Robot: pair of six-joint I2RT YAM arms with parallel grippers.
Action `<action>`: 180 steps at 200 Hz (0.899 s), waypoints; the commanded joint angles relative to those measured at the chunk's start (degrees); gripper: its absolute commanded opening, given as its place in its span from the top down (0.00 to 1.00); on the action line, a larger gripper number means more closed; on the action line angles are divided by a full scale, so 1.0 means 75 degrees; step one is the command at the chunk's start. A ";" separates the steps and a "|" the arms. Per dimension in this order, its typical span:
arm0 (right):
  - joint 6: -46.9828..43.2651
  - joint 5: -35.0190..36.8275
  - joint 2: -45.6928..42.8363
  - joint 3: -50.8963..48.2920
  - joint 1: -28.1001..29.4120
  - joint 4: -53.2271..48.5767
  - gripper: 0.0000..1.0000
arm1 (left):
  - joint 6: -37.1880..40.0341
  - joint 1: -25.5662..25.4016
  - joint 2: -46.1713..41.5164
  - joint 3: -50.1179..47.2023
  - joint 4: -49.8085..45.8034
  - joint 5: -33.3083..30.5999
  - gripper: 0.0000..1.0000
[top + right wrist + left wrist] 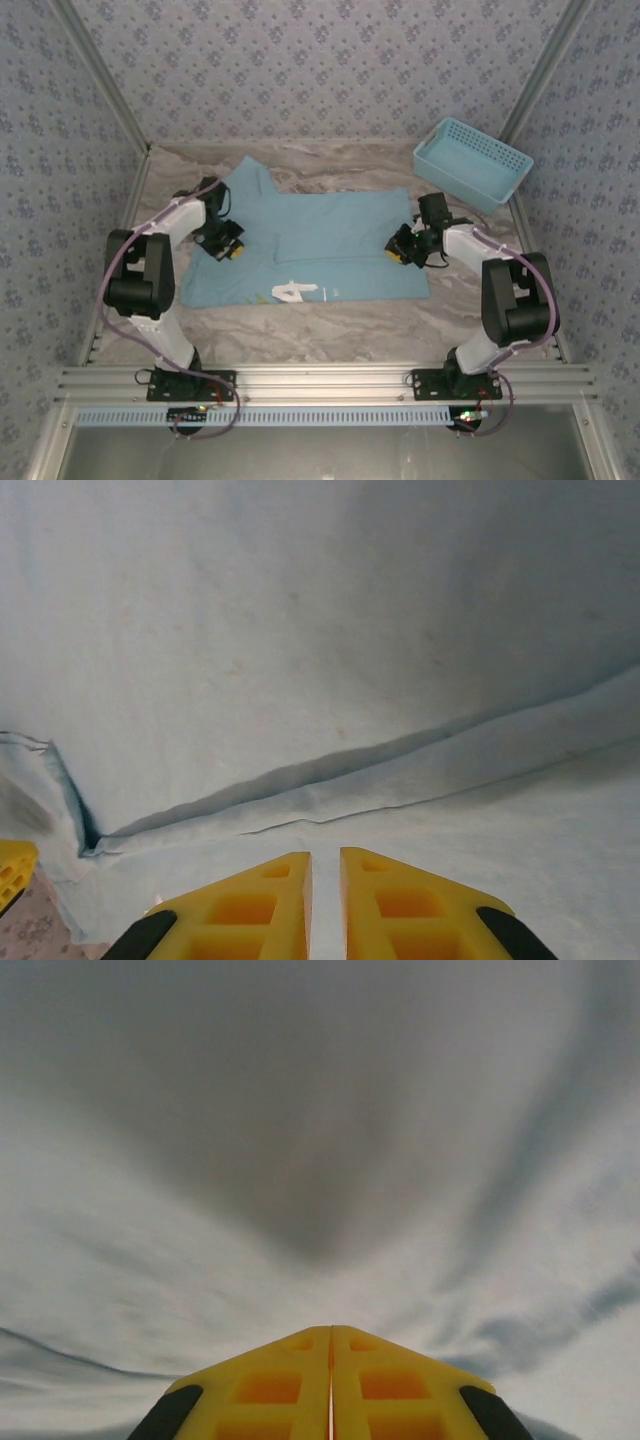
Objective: Fold and stack the t-shirts
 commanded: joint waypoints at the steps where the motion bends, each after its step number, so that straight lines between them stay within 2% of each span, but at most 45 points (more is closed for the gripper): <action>1: -0.0413 0.0335 0.0427 0.0311 -0.0176 -0.1169 0.81 | -0.0101 0.0701 -0.0374 -0.0630 -0.0367 -0.0311 0.90; 38: -0.0296 0.0858 0.0889 0.0119 -0.0083 -0.1501 0.81 | -0.0439 0.1245 -0.0225 -0.1458 -0.0188 -0.0255 0.90; 70: -0.0068 0.1308 0.0791 -0.0282 0.0036 -0.1834 0.80 | -0.1219 0.1402 -0.0856 -0.2503 -0.0023 -0.0523 0.91; 89: -0.0035 0.1201 0.0702 -0.0435 0.0170 -0.2104 0.79 | -0.1386 0.1445 -0.1215 -0.2797 -0.0241 -0.0797 0.90; 154: 0.0124 0.0505 0.0237 -0.0679 0.0562 -0.2991 0.77 | -0.1089 0.2172 -0.2025 -0.3518 -0.0492 -0.0820 0.89; 180: 0.0472 0.0502 -0.0207 -0.0576 0.0543 -0.3125 0.75 | -0.0692 0.2215 -0.1983 -0.2745 -0.0753 -0.0964 0.87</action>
